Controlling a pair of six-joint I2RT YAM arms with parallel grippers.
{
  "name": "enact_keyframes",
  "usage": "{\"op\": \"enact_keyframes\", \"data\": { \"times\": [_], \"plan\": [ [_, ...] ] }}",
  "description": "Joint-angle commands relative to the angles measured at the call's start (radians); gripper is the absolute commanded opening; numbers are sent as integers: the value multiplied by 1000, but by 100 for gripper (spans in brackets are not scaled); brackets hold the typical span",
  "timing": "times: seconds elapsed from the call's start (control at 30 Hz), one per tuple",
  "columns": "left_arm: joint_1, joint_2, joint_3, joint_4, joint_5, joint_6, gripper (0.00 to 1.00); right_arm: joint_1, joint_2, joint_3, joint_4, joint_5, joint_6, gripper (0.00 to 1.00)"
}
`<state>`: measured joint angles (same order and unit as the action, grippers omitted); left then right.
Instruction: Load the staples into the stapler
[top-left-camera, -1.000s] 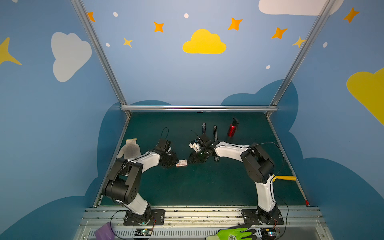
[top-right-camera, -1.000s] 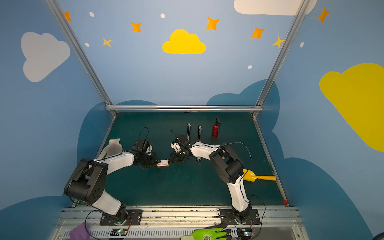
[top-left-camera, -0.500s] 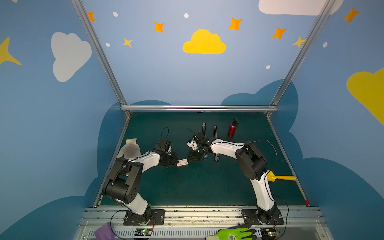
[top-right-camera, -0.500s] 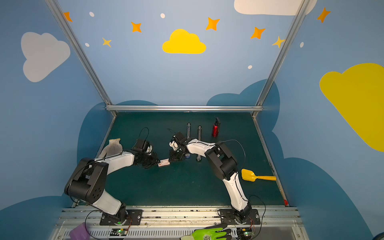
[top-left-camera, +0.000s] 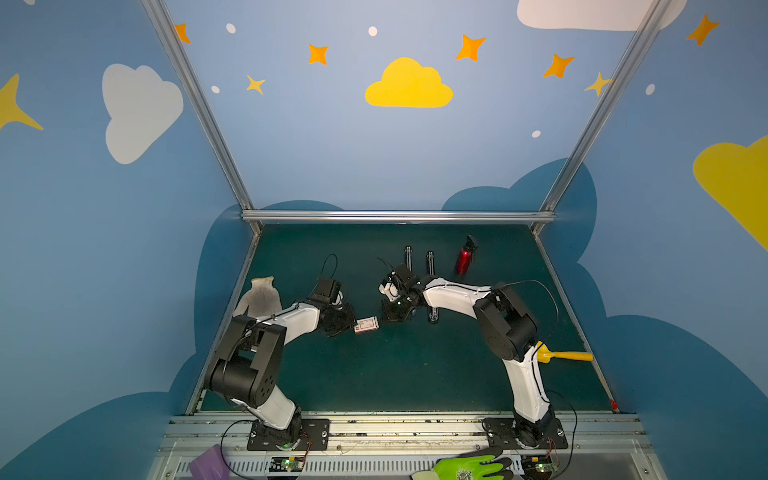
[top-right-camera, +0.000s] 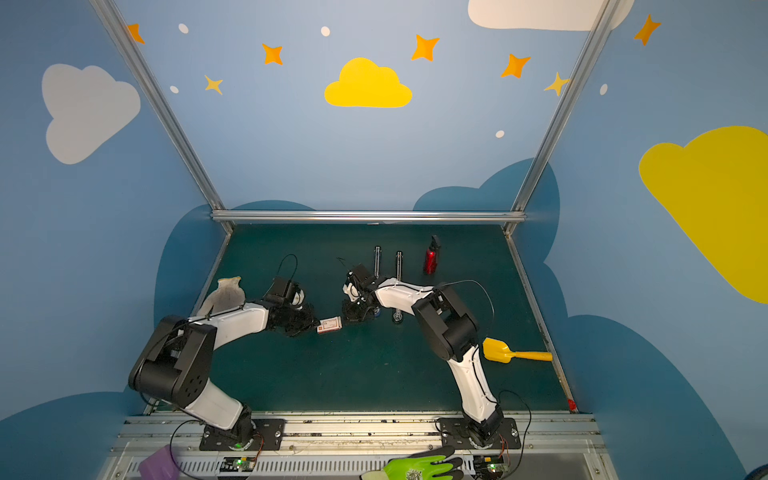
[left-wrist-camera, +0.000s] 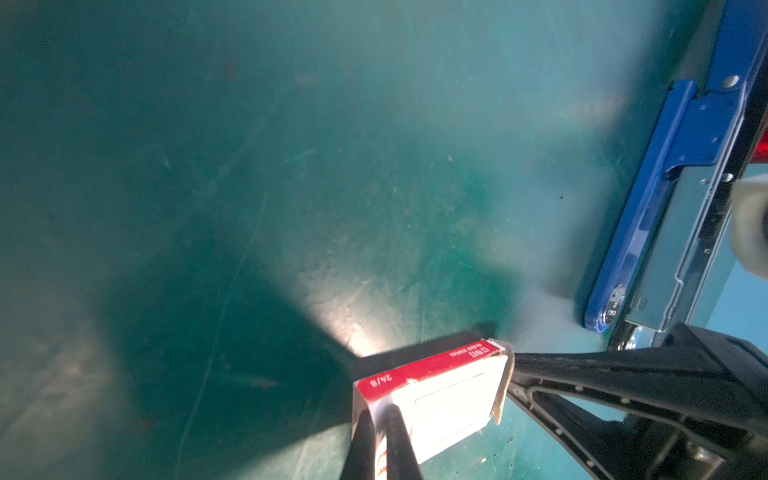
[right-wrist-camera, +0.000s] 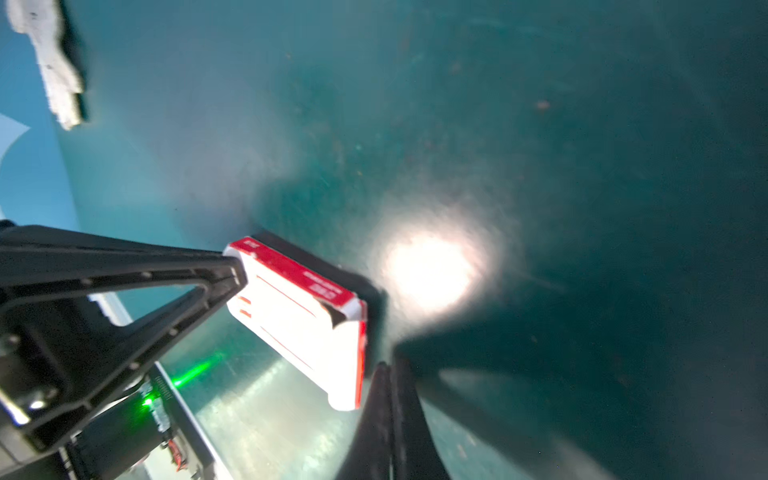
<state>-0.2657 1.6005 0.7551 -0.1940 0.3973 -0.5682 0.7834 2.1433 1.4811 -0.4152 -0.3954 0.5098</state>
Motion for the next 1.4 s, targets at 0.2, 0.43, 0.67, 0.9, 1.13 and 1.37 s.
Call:
{"op": "enact_keyframes", "data": {
  "times": [0.2,0.43,0.67,0.9,1.13,1.37],
  "plan": [
    [-4,6,-19,-45,-18,16,7,11,-90,-29,-22,33,-3,22],
    [-4,1,-19,-39,-8,13,9,49,-46,42,-61,31,-22,36],
    [-4,2,-20,-39,-3,13,9,60,23,110,-100,43,-25,40],
    [-4,-4,-22,-40,-5,13,9,57,58,143,-150,95,-19,37],
    [-3,-4,-20,-44,-7,15,9,44,31,92,-131,103,-8,22],
    [-4,-5,-9,-50,-2,12,13,42,10,64,-104,72,-14,8]
  ]
}}
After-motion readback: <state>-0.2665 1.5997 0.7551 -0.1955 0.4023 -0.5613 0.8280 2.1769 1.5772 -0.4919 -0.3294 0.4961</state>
